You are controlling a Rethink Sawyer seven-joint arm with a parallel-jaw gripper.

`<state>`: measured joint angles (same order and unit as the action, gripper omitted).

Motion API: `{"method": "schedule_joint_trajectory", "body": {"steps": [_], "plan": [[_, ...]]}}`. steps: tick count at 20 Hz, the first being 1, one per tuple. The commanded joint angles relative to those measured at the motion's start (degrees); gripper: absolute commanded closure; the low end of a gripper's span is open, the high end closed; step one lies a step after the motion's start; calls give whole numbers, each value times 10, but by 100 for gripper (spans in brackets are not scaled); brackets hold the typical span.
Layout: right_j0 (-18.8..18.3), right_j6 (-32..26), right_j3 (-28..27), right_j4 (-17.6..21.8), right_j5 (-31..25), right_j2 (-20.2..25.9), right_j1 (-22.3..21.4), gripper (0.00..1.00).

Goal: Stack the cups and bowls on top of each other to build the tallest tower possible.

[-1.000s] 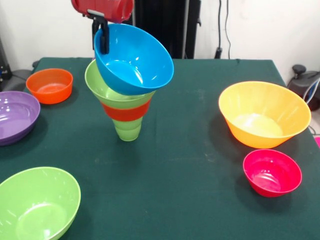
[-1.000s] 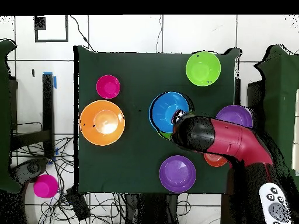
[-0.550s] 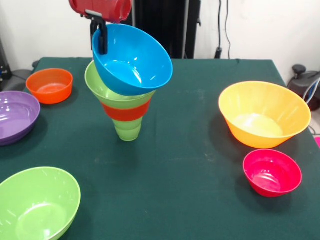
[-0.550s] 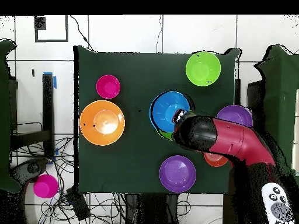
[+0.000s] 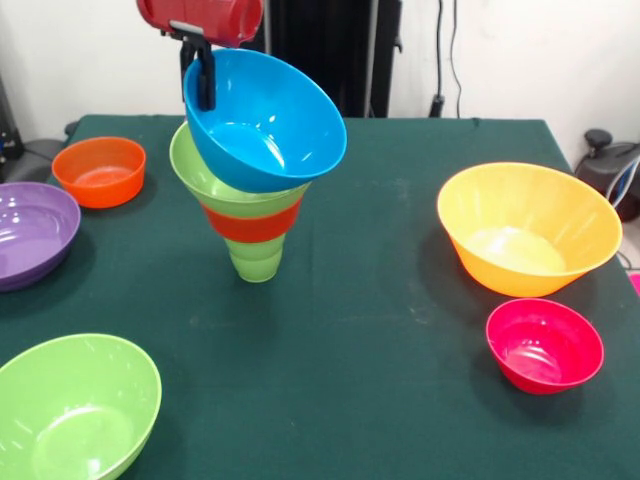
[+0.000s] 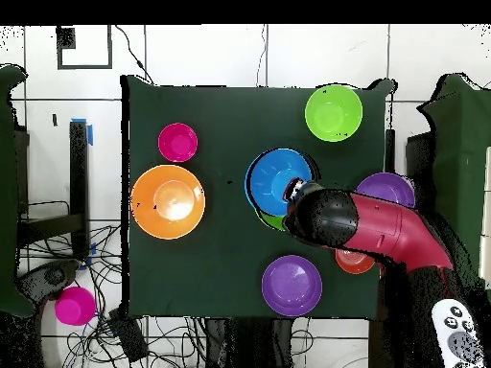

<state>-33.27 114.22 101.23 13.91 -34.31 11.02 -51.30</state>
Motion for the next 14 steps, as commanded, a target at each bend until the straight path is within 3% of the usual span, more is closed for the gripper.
{"method": "schedule_joint_trajectory", "body": {"steps": [1, 14], "plan": [[3, -78, -2, 51, -14, 44, 9, 100], [2, -79, -4, 61, -13, 35, 9, 100]]}}
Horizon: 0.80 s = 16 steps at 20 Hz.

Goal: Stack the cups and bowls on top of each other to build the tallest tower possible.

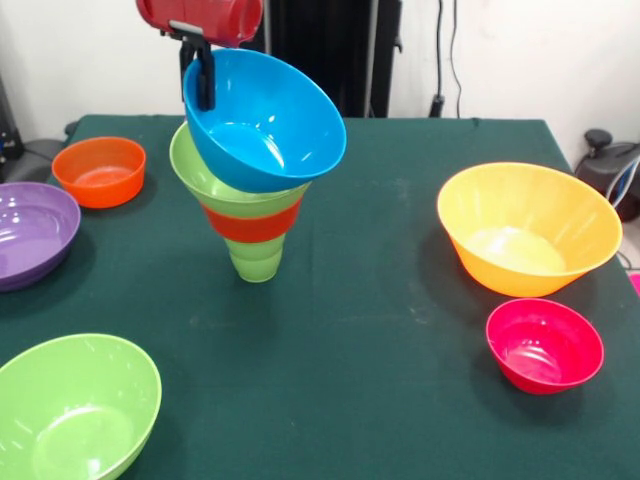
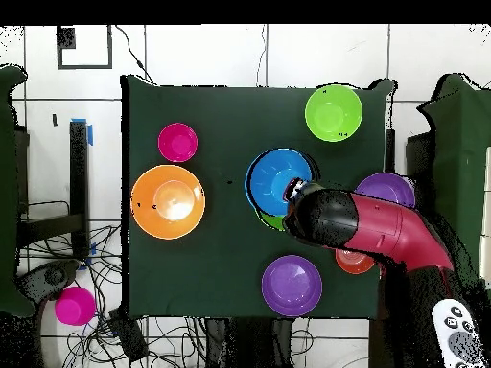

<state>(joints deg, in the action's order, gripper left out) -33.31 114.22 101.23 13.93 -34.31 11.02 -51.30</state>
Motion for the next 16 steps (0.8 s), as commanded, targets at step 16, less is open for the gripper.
{"method": "schedule_joint_trajectory", "body": {"steps": [16], "plan": [[-10, -66, 1, 79, 16, 44, 19, 100]]}}
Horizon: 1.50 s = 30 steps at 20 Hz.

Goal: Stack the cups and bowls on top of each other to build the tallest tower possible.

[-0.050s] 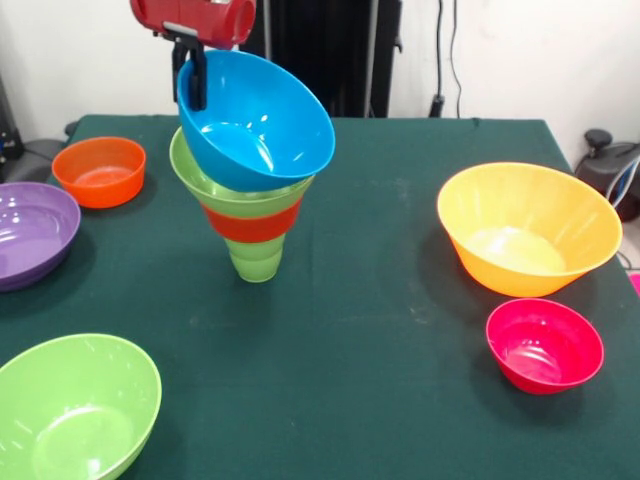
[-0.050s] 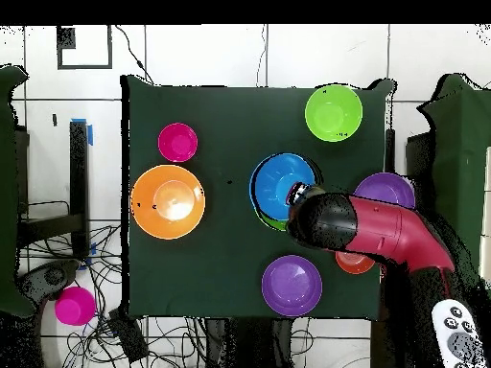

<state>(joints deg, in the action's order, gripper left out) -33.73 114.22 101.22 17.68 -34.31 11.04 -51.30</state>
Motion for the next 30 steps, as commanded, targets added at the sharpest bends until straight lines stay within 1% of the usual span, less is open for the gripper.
{"method": "schedule_joint_trajectory", "body": {"steps": [1, 10, 17, 30], "plan": [[-7, -65, 2, 43, 17, 44, 20, 100], [-7, -56, 6, 45, 17, 47, 20, 100], [-6, -48, 15, 36, 17, 50, 19, 100], [8, -27, 25, 24, 9, 47, 12, 100]]}}
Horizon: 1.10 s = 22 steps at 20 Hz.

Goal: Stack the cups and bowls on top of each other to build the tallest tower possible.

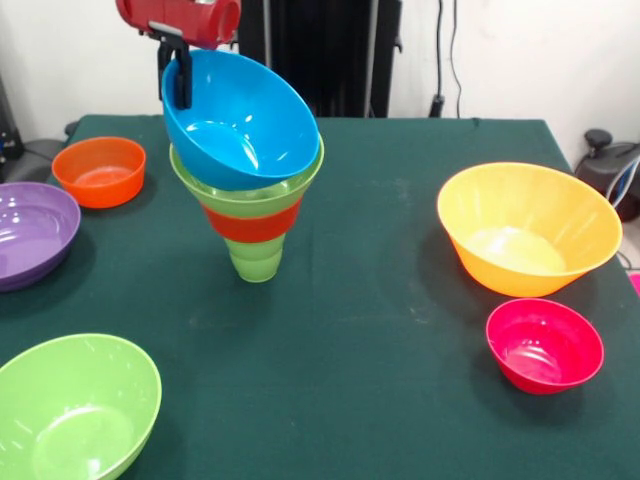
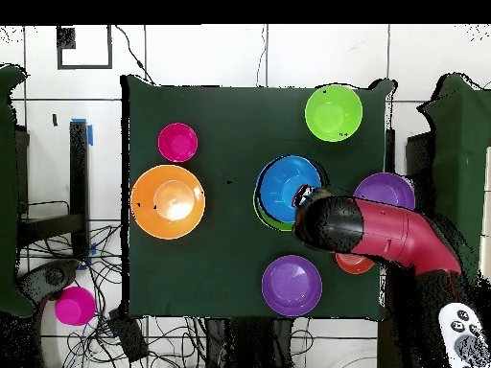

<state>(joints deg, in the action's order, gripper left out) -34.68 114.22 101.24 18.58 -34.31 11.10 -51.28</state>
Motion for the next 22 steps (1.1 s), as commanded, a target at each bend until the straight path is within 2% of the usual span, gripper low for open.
{"method": "schedule_joint_trajectory", "body": {"steps": [1, 22], "plan": [[18, -27, 24, 15, 8, 46, 12, 100], [30, -10, 31, 7, 9, 43, 9, 100]]}}
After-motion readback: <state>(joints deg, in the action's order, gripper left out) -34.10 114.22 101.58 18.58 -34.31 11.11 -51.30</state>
